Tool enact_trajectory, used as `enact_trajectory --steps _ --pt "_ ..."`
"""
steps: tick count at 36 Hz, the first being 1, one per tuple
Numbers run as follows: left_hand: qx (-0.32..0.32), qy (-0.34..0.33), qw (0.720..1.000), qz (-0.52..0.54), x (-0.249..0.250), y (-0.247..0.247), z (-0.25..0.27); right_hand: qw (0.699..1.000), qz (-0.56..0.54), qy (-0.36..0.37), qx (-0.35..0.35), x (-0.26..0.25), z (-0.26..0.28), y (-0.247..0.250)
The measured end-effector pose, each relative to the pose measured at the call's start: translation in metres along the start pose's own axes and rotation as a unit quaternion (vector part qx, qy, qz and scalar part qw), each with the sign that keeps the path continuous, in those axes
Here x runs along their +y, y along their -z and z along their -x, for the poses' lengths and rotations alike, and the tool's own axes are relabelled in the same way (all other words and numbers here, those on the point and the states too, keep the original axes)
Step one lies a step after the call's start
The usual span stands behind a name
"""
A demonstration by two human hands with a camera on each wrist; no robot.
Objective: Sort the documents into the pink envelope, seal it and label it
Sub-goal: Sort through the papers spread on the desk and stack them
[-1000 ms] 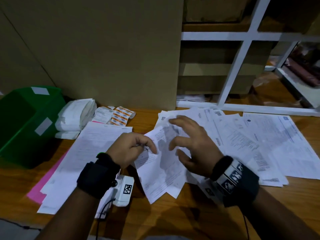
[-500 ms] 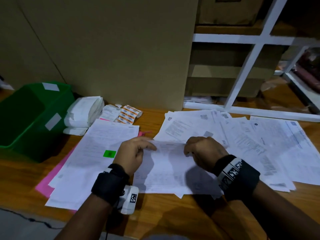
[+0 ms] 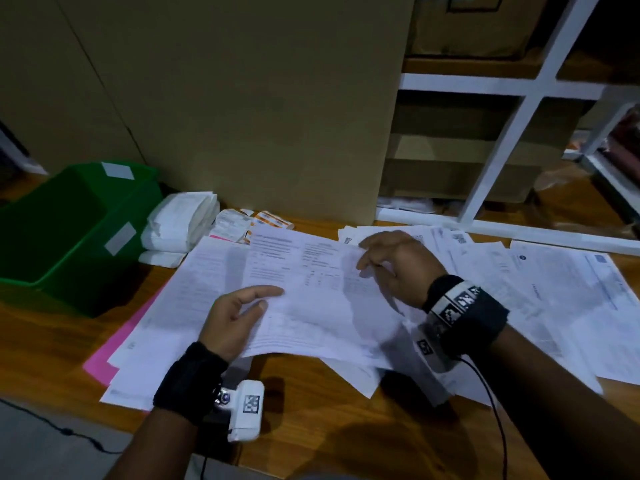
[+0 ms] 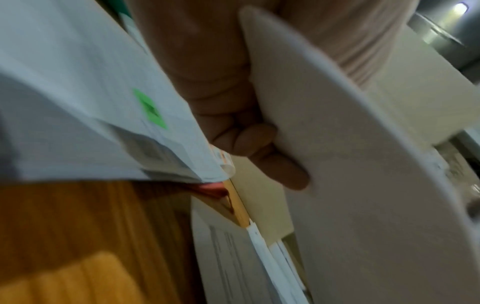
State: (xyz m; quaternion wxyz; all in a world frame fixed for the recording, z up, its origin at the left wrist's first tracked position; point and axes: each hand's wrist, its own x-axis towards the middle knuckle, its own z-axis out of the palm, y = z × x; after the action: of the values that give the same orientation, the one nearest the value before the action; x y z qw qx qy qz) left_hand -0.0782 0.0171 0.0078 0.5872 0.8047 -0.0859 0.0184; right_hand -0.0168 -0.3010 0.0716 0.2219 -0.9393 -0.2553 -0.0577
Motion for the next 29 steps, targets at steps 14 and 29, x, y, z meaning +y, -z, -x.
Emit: enact_trajectory --steps 14,29 --pt "0.324 0.161 0.932 0.021 -0.032 0.035 0.093 0.994 -0.085 0.025 -0.061 -0.070 -0.037 -0.077" --pt "0.219 0.274 0.896 -0.272 -0.018 0.051 0.118 0.982 -0.106 0.027 -0.156 -0.085 -0.022 -0.116"
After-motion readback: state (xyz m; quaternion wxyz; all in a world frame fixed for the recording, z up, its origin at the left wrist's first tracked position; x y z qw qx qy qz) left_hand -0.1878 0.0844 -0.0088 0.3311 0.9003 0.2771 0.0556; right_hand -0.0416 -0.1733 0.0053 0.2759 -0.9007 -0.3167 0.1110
